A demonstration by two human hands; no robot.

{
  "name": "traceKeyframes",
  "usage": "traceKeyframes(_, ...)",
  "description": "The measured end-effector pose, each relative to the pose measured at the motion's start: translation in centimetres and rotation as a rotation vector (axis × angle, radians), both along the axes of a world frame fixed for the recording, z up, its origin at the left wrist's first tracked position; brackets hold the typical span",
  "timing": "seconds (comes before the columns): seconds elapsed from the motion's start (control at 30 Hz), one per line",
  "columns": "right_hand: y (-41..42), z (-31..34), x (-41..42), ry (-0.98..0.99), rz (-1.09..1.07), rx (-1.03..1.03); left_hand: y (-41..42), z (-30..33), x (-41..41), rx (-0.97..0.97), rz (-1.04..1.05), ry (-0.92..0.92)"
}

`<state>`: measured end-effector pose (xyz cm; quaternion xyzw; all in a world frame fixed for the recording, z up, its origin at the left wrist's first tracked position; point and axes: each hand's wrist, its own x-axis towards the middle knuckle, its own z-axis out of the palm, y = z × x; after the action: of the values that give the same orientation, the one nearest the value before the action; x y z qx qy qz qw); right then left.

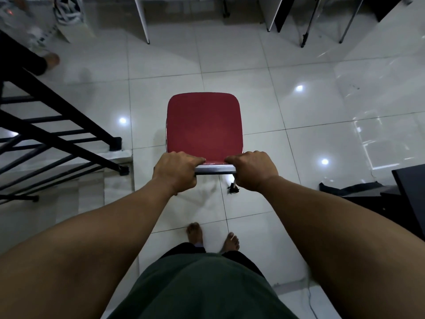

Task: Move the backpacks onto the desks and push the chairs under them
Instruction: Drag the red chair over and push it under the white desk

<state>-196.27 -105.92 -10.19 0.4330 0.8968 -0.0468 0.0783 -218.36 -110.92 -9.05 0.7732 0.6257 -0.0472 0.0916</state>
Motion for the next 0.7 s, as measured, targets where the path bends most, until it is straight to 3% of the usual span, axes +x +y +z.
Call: traceKeyframes(0.7, 7.7, 0.1, -3.0, -0.017, -0.032, 0.018, 8.6, 0.4, -3.0, 0.061, -0.053, -0.014)
